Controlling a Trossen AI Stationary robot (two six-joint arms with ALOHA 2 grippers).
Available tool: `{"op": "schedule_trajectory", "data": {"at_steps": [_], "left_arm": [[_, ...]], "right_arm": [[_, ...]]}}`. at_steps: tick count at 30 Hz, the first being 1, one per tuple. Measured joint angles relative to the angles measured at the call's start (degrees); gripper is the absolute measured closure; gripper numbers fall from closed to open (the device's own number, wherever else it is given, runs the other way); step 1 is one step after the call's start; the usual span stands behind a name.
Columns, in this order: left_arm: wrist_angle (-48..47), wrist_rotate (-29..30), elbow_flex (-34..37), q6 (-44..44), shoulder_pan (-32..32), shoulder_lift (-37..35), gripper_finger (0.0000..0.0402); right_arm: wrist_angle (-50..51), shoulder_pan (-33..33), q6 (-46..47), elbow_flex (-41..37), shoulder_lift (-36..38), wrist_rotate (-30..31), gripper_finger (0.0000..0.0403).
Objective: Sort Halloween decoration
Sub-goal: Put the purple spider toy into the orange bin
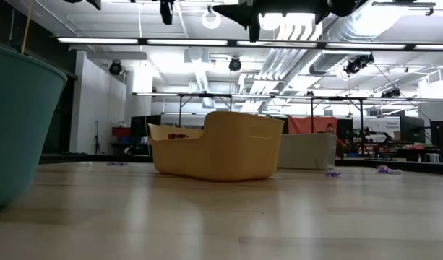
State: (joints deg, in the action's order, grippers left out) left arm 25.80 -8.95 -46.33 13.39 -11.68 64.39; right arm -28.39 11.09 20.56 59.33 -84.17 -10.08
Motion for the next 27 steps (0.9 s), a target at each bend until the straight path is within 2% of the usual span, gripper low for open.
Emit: {"op": "schedule_trajectory", "data": {"at_steps": [6,10,16,21,27], "left_arm": [[2.8,0.0,0.0,0.0,0.6,3.0,0.0401],[4.2,0.0,0.0,0.0,0.5,4.3,0.0401],[5.4,0.0,0.0,0.0,0.5,5.2,0.0401],[5.4,0.0,0.0,0.0,0.5,5.2,0.0401],[5.4,0.0,0.0,0.0,0.6,5.2,0.0401]], "right_arm": [[-0.2,0.0,-1.4,0.0,0.2,-1.8,0.02],[-0.7,0.0,-1.1,0.0,0.2,-6.8,0.0211],[-0.1,-0.3,-1.4,0.0,0.2,-7.3,0.0237],[-0.1,-0.2,-1.5,0.0,0.2,-6.9,0.0284],[-0.1,-0.2,-1.6,0.0,0.2,-6.7,0.0369]]}}
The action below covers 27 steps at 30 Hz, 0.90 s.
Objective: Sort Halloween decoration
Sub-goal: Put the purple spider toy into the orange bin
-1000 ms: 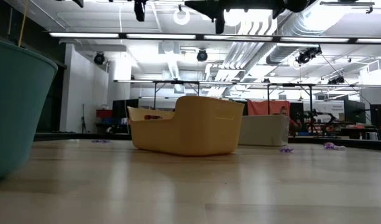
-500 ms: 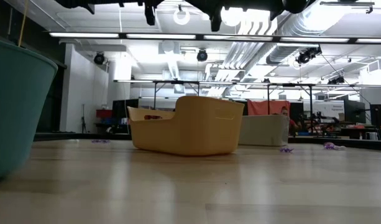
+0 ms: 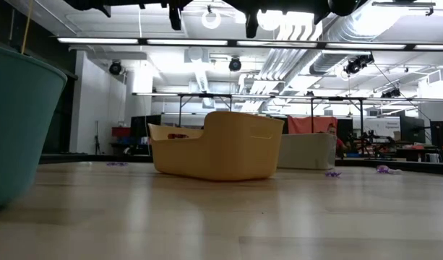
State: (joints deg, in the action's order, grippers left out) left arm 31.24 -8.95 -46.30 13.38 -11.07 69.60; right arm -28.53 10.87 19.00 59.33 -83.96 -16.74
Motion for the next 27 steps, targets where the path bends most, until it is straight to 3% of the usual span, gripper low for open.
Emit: {"op": "schedule_trajectory", "data": {"at_steps": [2,9,14,22,27], "left_arm": [[0.0,0.0,0.0,-0.1,0.0,0.0,0.0401],[-0.9,-2.5,0.0,-1.1,-0.3,-0.4,0.0382],[-13.1,-4.2,0.0,-2.4,-2.9,-7.3,0.0338],[-36.8,1.8,0.0,-6.1,-6.3,-18.7,0.0283],[-38.5,2.5,2.2,-6.2,-7.0,-20.7,0.0275]], "right_arm": [[0.0,0.0,0.0,0.0,0.0,0.0,0.0392],[0.1,0.4,-0.2,0.0,0.1,-0.6,0.0398],[5.4,4.2,-1.5,-0.1,3.9,-5.1,0.04],[31.3,8.0,-7.0,0.0,13.8,-7.8,0.0402],[46.9,7.2,-9.2,-0.3,18.5,-5.9,0.0402]]}}
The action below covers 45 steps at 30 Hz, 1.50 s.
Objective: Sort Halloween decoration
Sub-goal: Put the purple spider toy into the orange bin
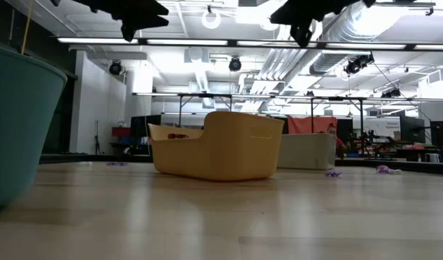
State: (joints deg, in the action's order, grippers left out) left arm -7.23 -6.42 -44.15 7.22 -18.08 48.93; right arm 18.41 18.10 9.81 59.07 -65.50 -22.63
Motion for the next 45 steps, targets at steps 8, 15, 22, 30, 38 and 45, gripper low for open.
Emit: {"op": "schedule_trajectory", "data": {"at_steps": [8,15,22,30,38,45], "left_arm": [[1.3,0.0,0.7,0.0,0.0,1.4,0.0275],[1.0,2.3,0.7,0.7,0.0,3.0,0.0275],[1.0,2.6,0.7,1.5,0.0,3.8,0.0275],[1.0,2.7,0.7,-2.0,0.0,3.8,0.0275],[1.0,2.8,0.7,-3.5,0.0,3.8,0.0275],[1.0,2.8,0.7,-4.3,0.0,3.8,0.0275]], "right_arm": [[7.6,-1.5,3.3,0.0,1.5,-0.1,0.0402],[23.4,-15.7,20.0,0.0,1.5,-10.2,0.0403],[30.1,-40.5,50.6,0.0,0.7,-1.2,0.0403],[34.0,-58.0,94.6,0.0,-8.0,9.0,0.0403],[31.3,-62.2,108.3,0.0,-19.1,9.6,0.0403],[31.4,-62.0,110.1,0.0,-26.2,10.0,0.0403]]}}
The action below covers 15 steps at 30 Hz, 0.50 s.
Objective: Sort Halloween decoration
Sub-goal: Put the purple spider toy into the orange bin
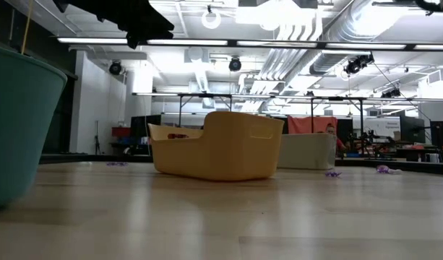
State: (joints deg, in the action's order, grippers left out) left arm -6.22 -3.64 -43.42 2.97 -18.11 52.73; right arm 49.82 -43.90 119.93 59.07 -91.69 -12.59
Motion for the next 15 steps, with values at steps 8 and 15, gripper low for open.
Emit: {"op": "schedule_trajectory", "data": {"at_steps": [8,15], "left_arm": [[0.0,0.0,0.0,-0.2,0.0,0.0,0.0275],[0.1,0.0,0.0,-0.2,0.0,0.0,0.0275]], "right_arm": [[-11.8,-0.4,9.8,-9.1,4.4,6.1,0.0402],[-13.7,0.5,9.1,-12.0,8.7,6.3,0.0402]]}}
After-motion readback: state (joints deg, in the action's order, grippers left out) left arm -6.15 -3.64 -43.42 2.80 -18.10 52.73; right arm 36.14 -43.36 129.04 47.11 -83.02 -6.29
